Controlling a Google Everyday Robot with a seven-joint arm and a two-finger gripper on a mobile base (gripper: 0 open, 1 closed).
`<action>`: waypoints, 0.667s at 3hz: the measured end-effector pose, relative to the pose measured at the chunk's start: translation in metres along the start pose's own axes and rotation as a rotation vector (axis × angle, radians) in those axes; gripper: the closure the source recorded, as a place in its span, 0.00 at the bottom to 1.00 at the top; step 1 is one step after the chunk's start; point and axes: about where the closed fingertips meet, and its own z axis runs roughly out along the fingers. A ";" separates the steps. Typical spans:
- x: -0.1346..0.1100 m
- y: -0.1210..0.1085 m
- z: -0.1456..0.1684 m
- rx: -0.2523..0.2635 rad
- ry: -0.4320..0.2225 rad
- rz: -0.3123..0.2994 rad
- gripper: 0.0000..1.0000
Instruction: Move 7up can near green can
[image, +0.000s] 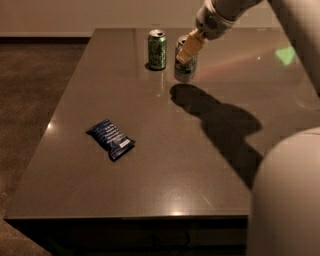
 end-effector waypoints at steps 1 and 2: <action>-0.009 -0.015 0.014 0.011 0.011 0.022 1.00; -0.018 -0.021 0.030 0.006 0.012 0.035 1.00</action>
Offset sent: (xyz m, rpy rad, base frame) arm 0.0590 0.0196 -0.0087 0.0097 0.0221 -0.0494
